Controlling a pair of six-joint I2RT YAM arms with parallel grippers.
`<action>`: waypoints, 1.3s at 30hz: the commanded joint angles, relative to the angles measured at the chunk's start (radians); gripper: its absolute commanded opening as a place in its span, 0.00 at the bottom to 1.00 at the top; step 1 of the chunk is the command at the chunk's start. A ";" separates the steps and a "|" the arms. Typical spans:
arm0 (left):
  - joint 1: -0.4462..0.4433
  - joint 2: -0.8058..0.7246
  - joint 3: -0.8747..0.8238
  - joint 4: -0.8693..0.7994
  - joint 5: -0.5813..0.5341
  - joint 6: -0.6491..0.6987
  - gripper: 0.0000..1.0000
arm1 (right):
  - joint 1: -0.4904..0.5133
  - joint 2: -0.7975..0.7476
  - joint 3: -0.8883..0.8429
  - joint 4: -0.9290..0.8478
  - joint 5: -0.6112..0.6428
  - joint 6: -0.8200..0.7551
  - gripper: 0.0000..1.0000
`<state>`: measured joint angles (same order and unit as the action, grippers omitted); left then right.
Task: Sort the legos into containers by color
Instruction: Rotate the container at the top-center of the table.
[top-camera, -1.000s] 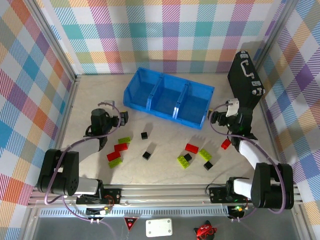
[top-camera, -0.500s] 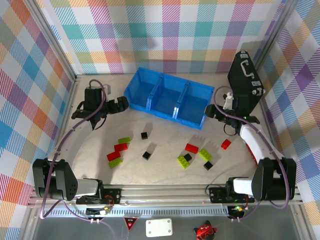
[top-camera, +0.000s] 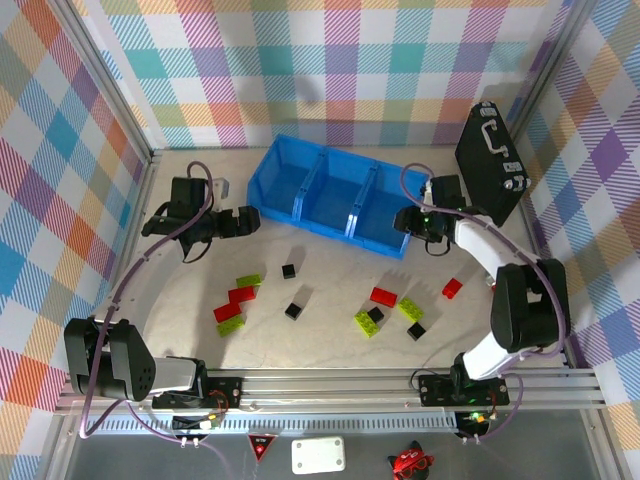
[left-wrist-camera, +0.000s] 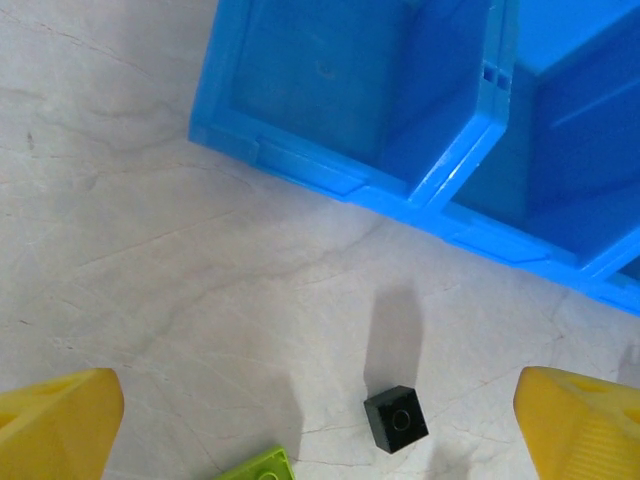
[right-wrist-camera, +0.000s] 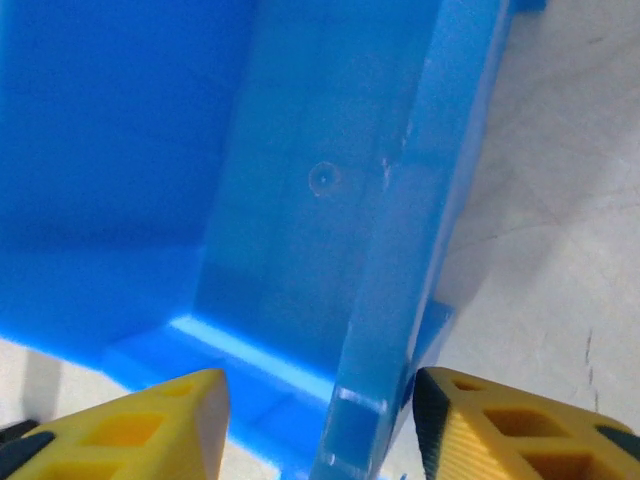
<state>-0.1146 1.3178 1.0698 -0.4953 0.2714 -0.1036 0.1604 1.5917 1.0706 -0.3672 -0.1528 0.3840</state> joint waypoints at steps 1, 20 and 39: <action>0.002 -0.002 -0.020 -0.008 0.047 0.012 1.00 | 0.007 0.039 0.054 -0.016 0.041 -0.019 0.45; 0.003 0.009 -0.014 -0.032 0.009 0.032 1.00 | 0.007 0.250 0.294 -0.095 0.126 -0.085 0.21; 0.002 0.026 -0.012 -0.035 0.006 0.036 1.00 | 0.007 0.411 0.530 -0.164 0.168 -0.029 0.32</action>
<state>-0.1146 1.3399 1.0599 -0.5037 0.2760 -0.0845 0.1703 1.9968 1.5791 -0.4694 0.0444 0.3141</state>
